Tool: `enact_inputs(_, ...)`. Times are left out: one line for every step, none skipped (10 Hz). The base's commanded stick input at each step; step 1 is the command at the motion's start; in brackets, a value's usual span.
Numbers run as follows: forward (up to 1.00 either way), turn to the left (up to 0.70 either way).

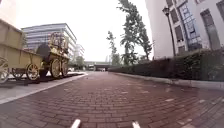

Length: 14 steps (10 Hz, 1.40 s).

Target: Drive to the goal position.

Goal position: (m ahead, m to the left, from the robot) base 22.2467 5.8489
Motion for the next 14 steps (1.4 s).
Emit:
enact_inputs(0.00, 0.00)
enact_inputs(0.00, 0.00)
enact_inputs(0.00, 0.00)
enact_inputs(0.00, 0.00)
enact_inputs(0.04, 0.00)
enact_inputs(0.34, 0.00)
enact_inputs(0.45, 0.00)
enact_inputs(0.45, 0.00)
enact_inputs(0.45, 0.00)
enact_inputs(0.45, 0.00)
enact_inputs(0.45, 0.00)
enact_inputs(0.45, 0.00)
enact_inputs(0.45, 0.00)
enact_inputs(0.70, 0.00)
